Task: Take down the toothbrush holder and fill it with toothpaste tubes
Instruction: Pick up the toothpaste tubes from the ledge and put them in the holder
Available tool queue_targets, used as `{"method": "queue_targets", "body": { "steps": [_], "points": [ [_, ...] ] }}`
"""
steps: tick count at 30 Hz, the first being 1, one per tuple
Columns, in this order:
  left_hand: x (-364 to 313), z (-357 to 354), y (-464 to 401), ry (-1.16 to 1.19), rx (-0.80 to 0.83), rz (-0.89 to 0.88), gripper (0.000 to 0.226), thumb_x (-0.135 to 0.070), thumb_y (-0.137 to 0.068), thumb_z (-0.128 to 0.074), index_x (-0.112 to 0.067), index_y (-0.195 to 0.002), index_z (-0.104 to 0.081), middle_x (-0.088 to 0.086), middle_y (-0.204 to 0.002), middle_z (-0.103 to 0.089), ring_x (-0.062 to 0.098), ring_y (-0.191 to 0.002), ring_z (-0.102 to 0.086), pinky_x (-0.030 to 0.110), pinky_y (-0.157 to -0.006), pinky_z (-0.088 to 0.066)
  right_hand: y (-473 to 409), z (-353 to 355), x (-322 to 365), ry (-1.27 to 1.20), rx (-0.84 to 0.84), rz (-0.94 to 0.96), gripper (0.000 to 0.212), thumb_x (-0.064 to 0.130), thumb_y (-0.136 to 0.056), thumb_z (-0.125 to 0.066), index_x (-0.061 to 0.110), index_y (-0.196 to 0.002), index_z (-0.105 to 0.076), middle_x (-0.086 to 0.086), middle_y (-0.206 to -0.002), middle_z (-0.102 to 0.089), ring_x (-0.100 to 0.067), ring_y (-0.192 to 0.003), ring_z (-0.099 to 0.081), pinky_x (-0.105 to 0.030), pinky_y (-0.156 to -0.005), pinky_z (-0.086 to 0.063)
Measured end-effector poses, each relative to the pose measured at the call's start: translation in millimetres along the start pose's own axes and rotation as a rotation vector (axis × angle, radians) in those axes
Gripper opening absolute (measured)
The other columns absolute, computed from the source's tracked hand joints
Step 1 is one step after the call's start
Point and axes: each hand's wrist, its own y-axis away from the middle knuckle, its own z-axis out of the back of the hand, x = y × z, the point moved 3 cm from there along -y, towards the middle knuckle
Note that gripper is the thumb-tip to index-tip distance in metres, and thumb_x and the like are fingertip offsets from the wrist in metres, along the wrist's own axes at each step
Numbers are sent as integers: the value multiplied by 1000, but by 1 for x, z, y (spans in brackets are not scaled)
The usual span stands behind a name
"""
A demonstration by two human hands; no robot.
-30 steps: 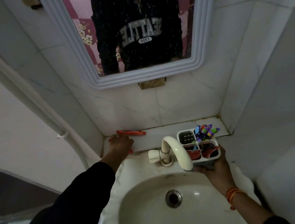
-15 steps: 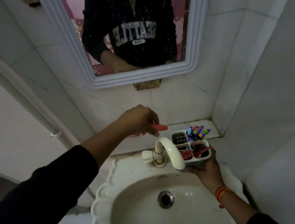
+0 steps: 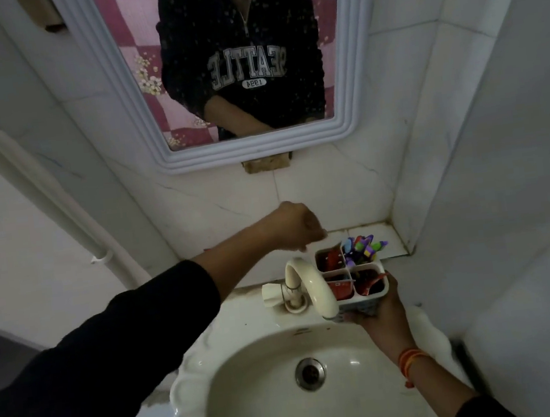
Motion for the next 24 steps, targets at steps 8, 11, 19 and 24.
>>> {"method": "queue_targets", "body": {
  "steps": [8,11,19,24],
  "points": [
    [148,-34,-4,-416,40,346,55,-10,-91,-59,-10,-144,-46,16,-146,-45,35,-127,-54,43,-104,-49,2,-2,6,-78,46,-17,77,-37,-78,-60,30,-116,-51,-1,-116,-61,5,-87,-72,-18,-57,-60],
    [172,-52,-3,-535,26,363,60,-6,-92,-56,-17,-149,-43,11,-146,-42,35,-127,-51,48,-99,-49,1,-5,7,-64,58,-16,78,-36,-77,-61,31,-115,-50,-1,-117,-60,6,-85,-72,-18,-56,-60],
    [180,-60,-3,-742,-56,272,41,-23,-101,-41,-19,-142,-48,11,-138,-54,33,-127,-51,42,-98,-45,-3,-2,-3,-192,22,-134,67,-27,-89,-55,35,-115,-59,2,-107,-72,-15,-89,-76,-38,-55,-64],
    [152,-39,-5,-304,-85,303,38,-36,-93,-61,-26,-129,-59,8,-113,-67,26,-94,-68,39,-83,-59,-3,-6,2,-271,69,-200,54,-19,-100,-41,31,-106,-62,7,-89,-79,-15,-79,-78,-35,-50,-63]
  ]
}}
